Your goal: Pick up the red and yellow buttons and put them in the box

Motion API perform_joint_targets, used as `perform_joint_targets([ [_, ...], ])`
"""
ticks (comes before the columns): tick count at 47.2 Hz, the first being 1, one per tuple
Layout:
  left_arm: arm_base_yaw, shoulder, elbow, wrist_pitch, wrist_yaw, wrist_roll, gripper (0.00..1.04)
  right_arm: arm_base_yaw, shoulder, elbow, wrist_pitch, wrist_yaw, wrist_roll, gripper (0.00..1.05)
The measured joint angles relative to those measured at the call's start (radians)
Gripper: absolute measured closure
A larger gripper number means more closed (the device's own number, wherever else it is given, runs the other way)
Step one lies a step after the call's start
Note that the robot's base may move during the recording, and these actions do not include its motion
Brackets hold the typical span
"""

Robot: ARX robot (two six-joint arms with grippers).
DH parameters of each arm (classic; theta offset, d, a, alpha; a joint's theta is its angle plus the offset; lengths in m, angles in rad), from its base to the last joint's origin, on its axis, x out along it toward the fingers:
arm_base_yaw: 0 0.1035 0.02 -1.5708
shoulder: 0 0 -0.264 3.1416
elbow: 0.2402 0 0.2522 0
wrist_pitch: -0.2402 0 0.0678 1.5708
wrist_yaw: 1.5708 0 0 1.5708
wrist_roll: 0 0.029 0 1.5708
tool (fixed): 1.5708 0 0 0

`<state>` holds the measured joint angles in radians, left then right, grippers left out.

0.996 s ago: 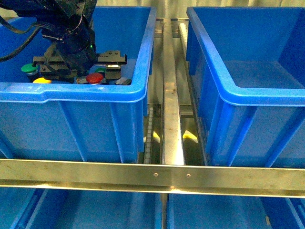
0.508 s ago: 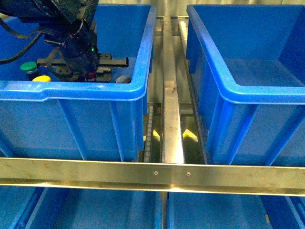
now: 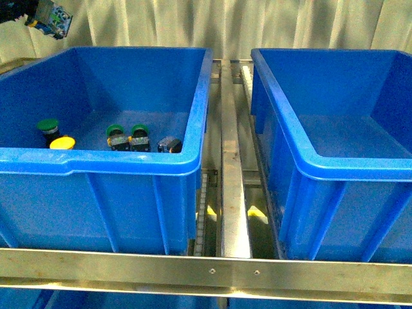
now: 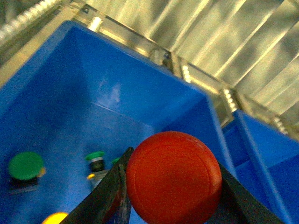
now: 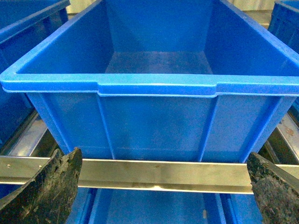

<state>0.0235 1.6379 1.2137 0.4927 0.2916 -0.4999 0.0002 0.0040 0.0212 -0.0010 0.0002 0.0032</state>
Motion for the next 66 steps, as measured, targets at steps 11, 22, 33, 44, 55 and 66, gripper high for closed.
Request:
perform_joint_targets([
  [11,-0.195,0.130,-0.023,0.436,0.188,-0.436,0.72,0.000,0.000,0.000,0.000,0.000,0.000,0.03],
  [22,-0.402,0.213,0.082,0.499,0.379,-0.536,0.72,0.000,0.000,0.000,0.000,0.000,0.000,0.03],
  [33,-0.525,0.314,0.198,0.443,0.398,-0.529,0.72,0.000,0.000,0.000,0.000,0.000,0.000,0.03],
  [44,-0.526,0.320,0.198,0.429,0.386,-0.517,0.72,0.000,0.000,0.000,0.000,0.000,0.000,0.03],
  [55,-0.526,0.320,0.198,0.405,0.370,-0.496,0.72,-0.135,0.292,0.069,0.323,0.020,0.391,0.03],
  [66,-0.529,0.306,0.188,0.378,0.361,-0.465,0.72,-0.399,0.807,0.381,0.689,-0.159,0.978,0.03],
])
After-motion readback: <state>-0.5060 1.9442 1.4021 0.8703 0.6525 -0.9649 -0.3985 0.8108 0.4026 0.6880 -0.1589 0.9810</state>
